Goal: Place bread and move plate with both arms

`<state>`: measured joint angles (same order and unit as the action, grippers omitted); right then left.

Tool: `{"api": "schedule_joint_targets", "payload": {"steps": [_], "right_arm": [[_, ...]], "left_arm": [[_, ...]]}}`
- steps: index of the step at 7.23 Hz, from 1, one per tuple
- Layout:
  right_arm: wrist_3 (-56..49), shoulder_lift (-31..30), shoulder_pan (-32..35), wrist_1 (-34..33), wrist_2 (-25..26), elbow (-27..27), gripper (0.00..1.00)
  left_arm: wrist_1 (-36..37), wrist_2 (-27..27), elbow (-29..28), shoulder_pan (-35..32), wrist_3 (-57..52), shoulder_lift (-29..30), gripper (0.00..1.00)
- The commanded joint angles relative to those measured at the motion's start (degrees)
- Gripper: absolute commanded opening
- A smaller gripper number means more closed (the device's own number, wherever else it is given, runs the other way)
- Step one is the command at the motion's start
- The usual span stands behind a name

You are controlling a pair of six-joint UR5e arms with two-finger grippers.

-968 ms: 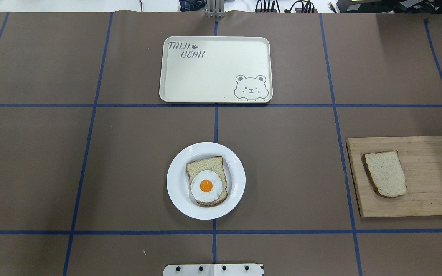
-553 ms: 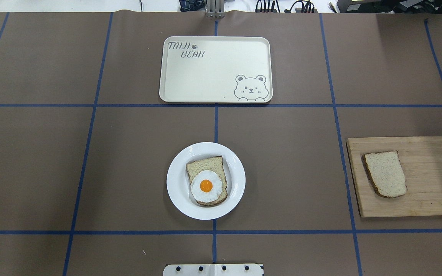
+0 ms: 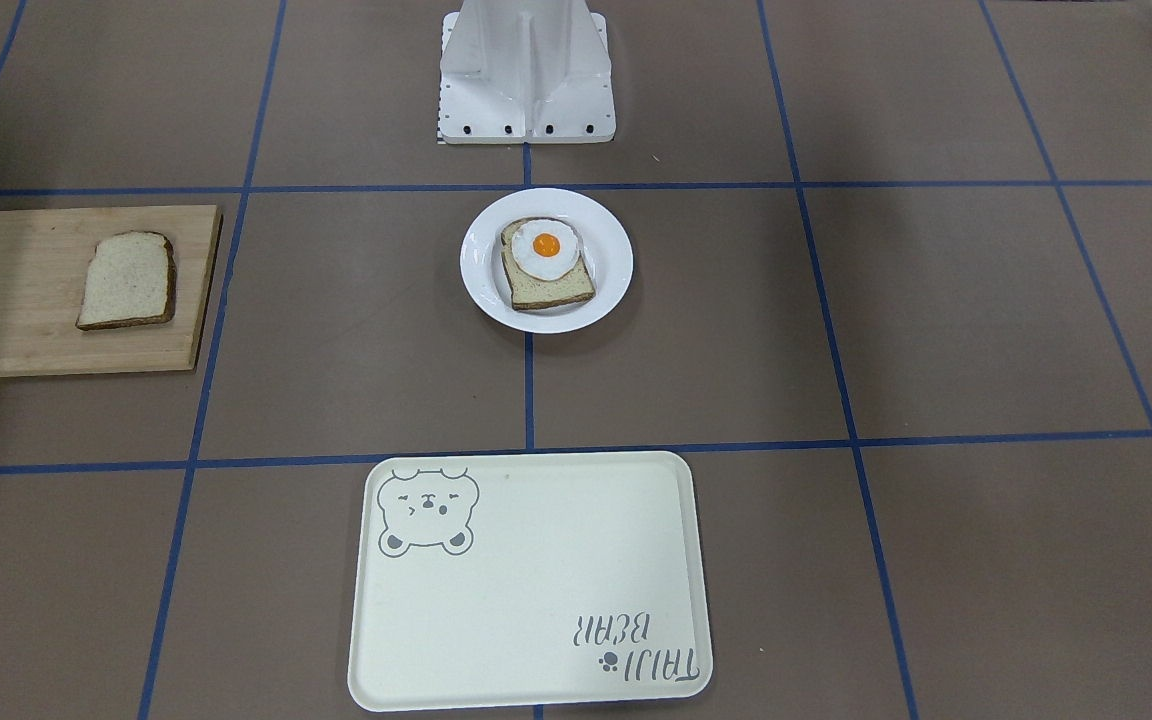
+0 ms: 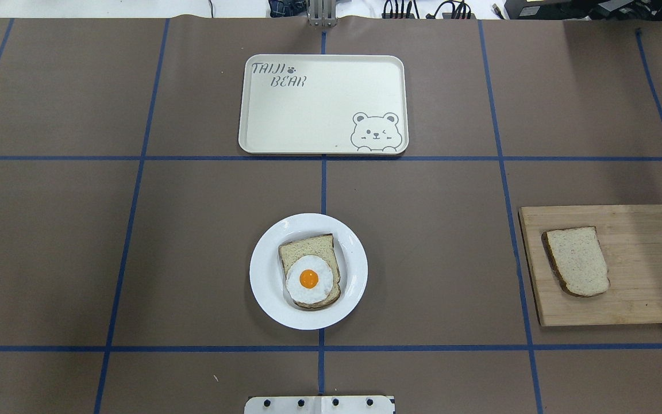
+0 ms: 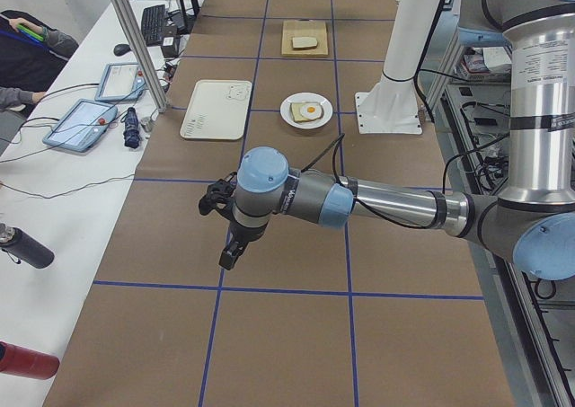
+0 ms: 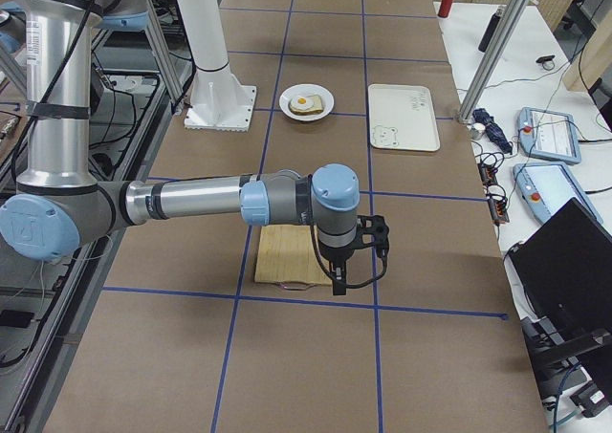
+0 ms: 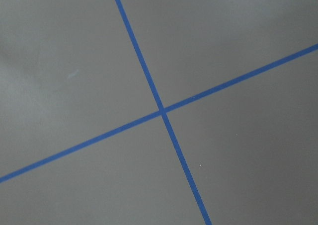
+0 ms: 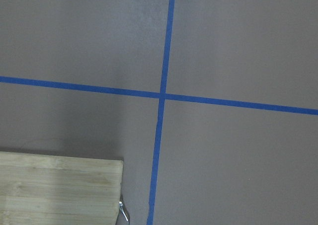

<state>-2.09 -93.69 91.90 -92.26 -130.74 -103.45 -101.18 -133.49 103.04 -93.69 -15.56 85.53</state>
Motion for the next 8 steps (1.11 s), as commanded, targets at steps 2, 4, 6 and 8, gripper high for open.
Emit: {"api": "schedule_joint_targets", "payload": {"steps": [2,4,6,8], "right_arm": [[-0.36,2.19,0.13,0.06,-0.57,-0.08,1.0],[-0.02,1.41,-0.31,5.28,-4.76,-1.84,1.0],[0.6,-0.09,-3.37,8.67,-12.05,-1.76,0.96],[12.73,-0.53,-7.49,14.51,-15.87,-2.37,1.0]], "left_arm": [[-4.2,-0.19,-1.35,-0.09,4.84,0.52,0.98],[-7.34,-0.11,-1.26,0.0,5.01,0.43,0.98],[-9.91,-0.11,-1.0,0.0,8.69,0.43,0.98],[-9.92,-0.19,-0.65,0.0,8.8,0.43,0.98]]}}
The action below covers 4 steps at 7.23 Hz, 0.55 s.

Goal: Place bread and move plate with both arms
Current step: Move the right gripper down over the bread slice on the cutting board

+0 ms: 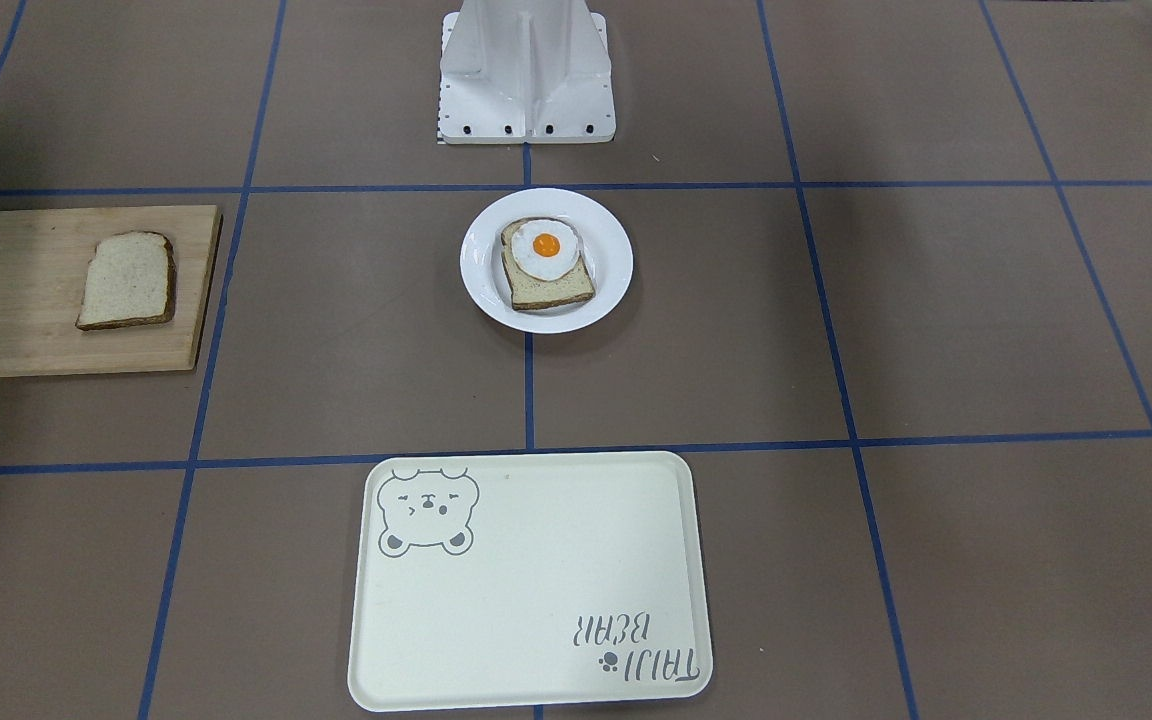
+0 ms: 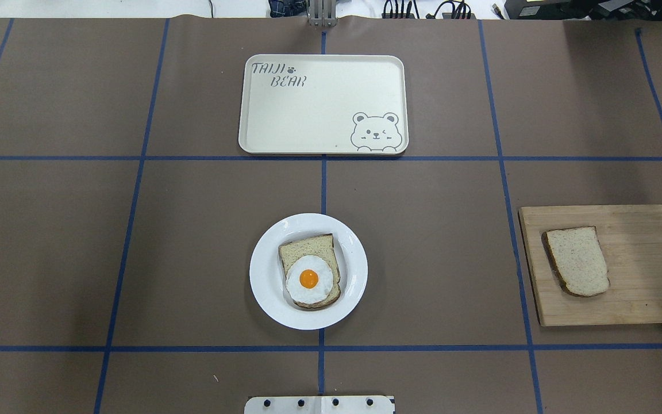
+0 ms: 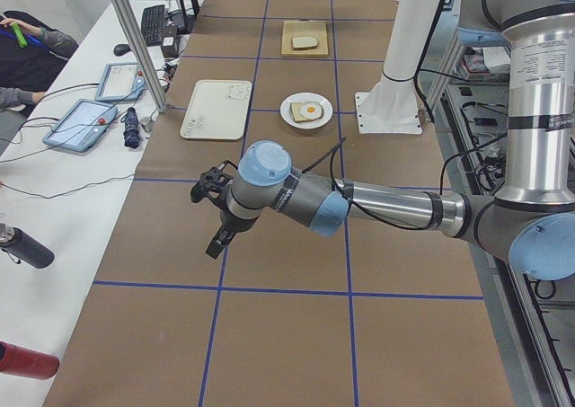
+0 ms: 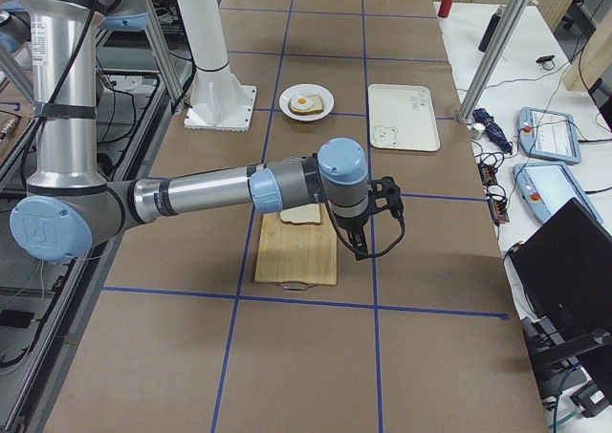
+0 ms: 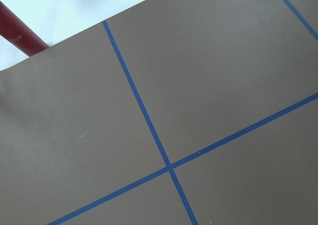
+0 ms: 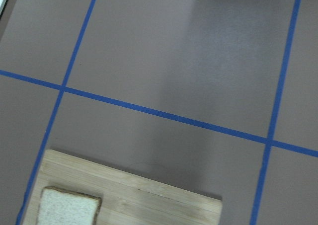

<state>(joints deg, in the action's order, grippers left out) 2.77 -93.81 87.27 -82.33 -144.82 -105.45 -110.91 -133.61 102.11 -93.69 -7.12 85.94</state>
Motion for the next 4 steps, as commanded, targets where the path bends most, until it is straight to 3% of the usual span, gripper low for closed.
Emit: {"api": "schedule_joint_targets", "payload": {"steps": [1,4], "right_arm": [[18.65,-2.06,-6.46,12.99,0.14,-0.28,1.0],[43.3,-9.26,-19.54,31.66,11.18,-0.37,1.0]], "left_arm": [[-0.18,-0.07,0.28,0.0,0.44,0.11,0.98],[-0.18,-0.07,0.28,0.0,0.35,0.11,0.98]]}}
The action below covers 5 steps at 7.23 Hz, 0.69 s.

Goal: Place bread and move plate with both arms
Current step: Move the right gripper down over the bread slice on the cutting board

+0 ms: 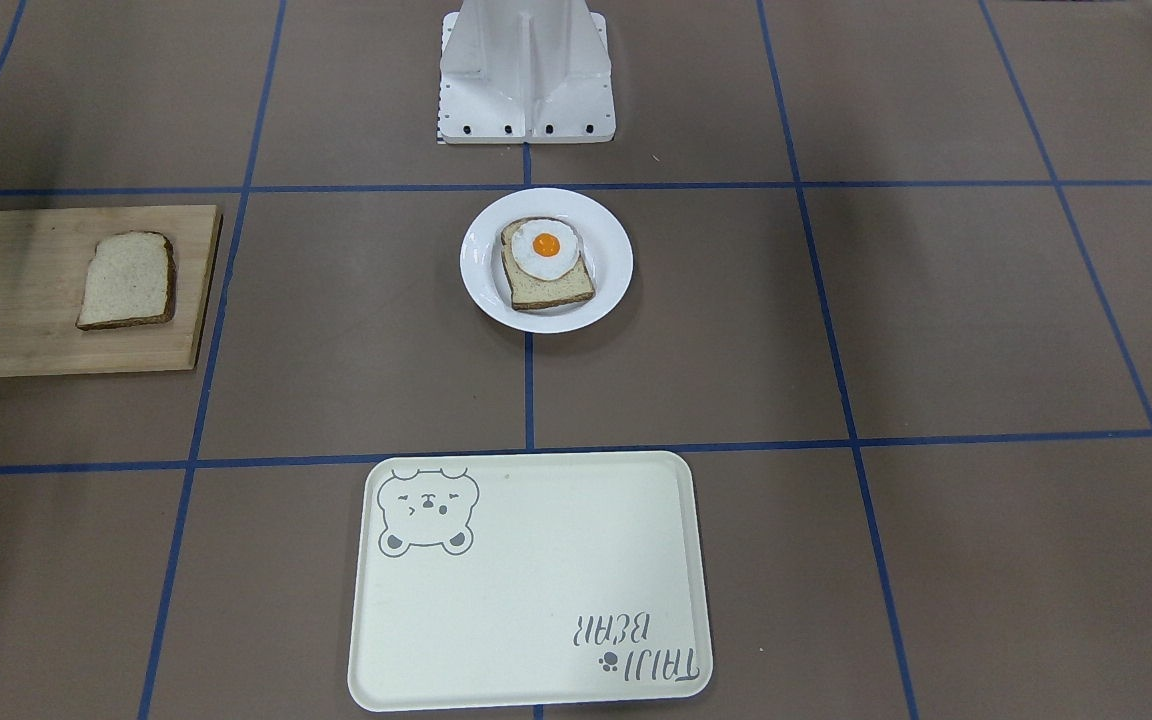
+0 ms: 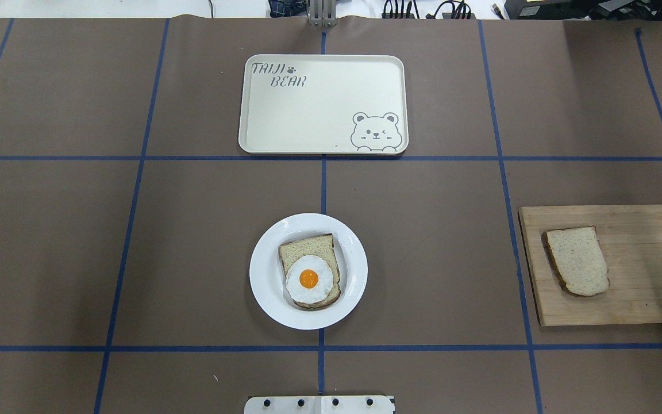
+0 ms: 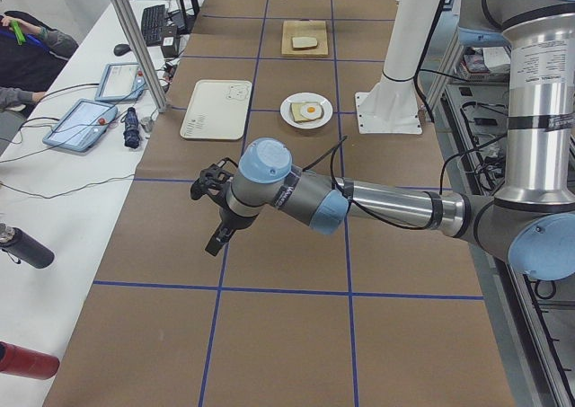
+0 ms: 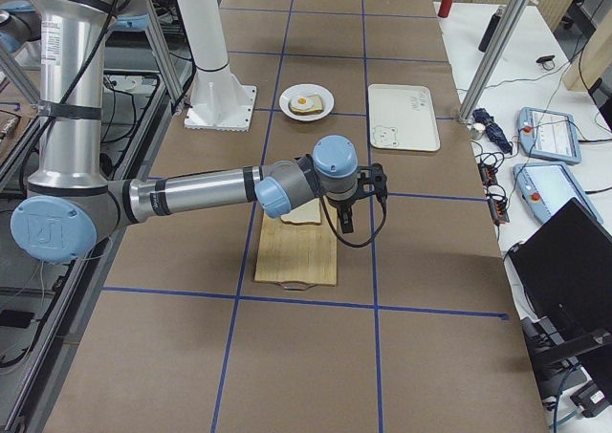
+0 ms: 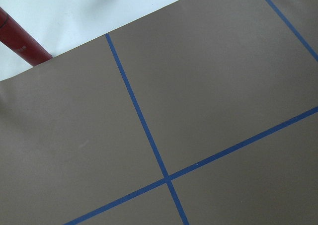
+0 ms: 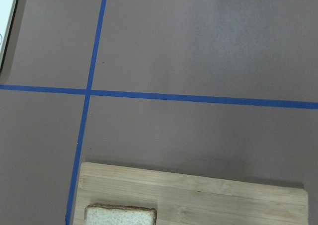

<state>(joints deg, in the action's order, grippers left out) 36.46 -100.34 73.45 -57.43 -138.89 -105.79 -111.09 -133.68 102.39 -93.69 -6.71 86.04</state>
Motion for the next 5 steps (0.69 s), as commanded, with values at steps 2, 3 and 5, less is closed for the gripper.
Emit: {"api": "schedule_joint_targets", "payload": {"steps": [2,3,5], "right_arm": [[19.21,-7.57,-14.6,15.81,13.34,-0.12,0.98],[24.65,-8.9,-20.3,19.42,18.34,-0.12,0.98],[30.85,-9.69,-30.6,21.03,28.54,-0.39,0.96]], "left_arm": [[-0.44,0.09,-0.08,0.0,-0.06,-0.17,0.98],[-1.14,0.09,-0.43,0.0,-0.06,-0.26,0.98],[-1.23,0.0,-0.35,0.0,-0.06,-0.35,0.98]]}}
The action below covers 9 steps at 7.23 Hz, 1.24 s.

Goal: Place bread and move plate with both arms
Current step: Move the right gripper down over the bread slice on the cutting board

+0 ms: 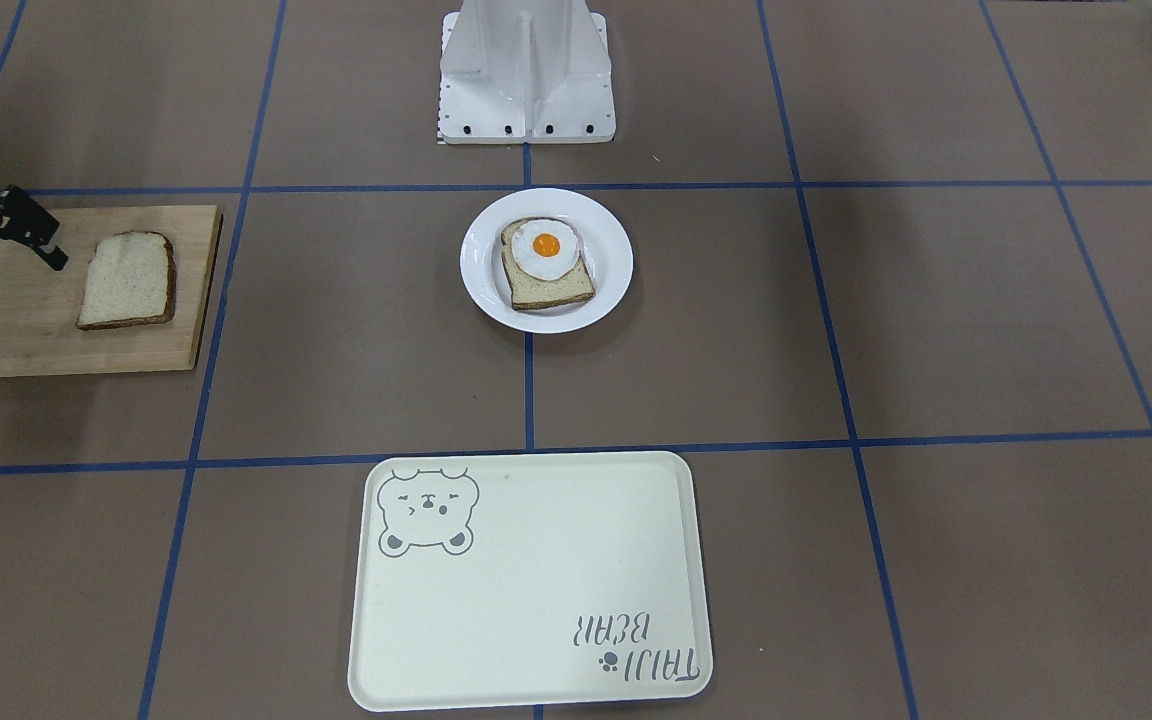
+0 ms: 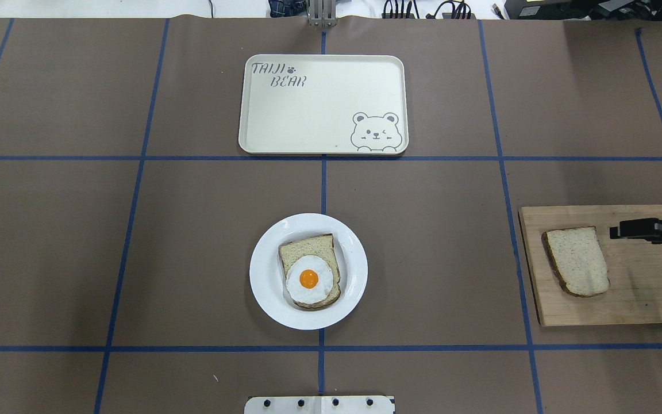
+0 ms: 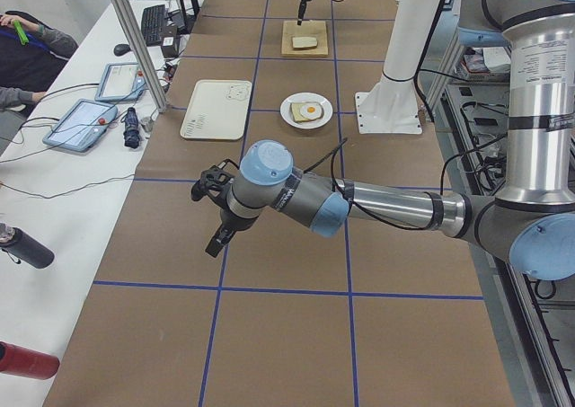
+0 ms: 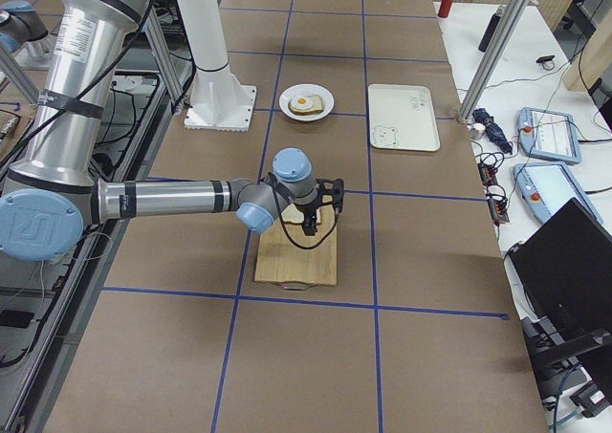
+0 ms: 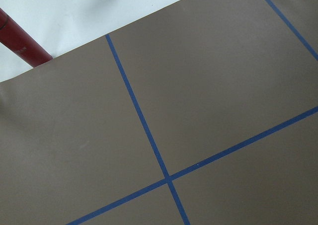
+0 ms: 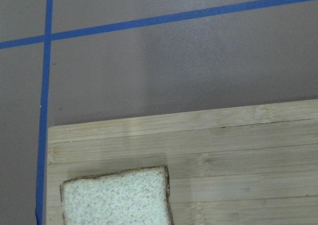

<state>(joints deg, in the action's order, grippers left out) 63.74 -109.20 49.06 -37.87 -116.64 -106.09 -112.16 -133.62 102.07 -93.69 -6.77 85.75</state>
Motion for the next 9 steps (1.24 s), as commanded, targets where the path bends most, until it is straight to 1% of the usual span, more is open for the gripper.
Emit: {"api": "schedule_joint_targets", "payload": {"steps": [1,2,6,9], "right_arm": [[3.49,-1.01,-7.39,1.75,7.2,-0.09,0.78],[3.49,-1.01,-7.92,1.75,7.3,-0.17,0.66],[3.23,-3.12,-10.29,1.84,7.48,-0.96,0.61],[3.23,-3.48,-12.49,1.84,7.48,-1.49,0.61]], "left_arm": [[-0.08,0.02,-0.03,0.0,0.0,-0.06,0.98],[-0.08,0.02,-0.03,0.0,0.0,-0.06,0.98],[-0.17,0.02,0.06,0.0,0.0,-0.06,0.98],[-0.17,0.02,-0.03,0.0,0.0,-0.06,0.98]]}}
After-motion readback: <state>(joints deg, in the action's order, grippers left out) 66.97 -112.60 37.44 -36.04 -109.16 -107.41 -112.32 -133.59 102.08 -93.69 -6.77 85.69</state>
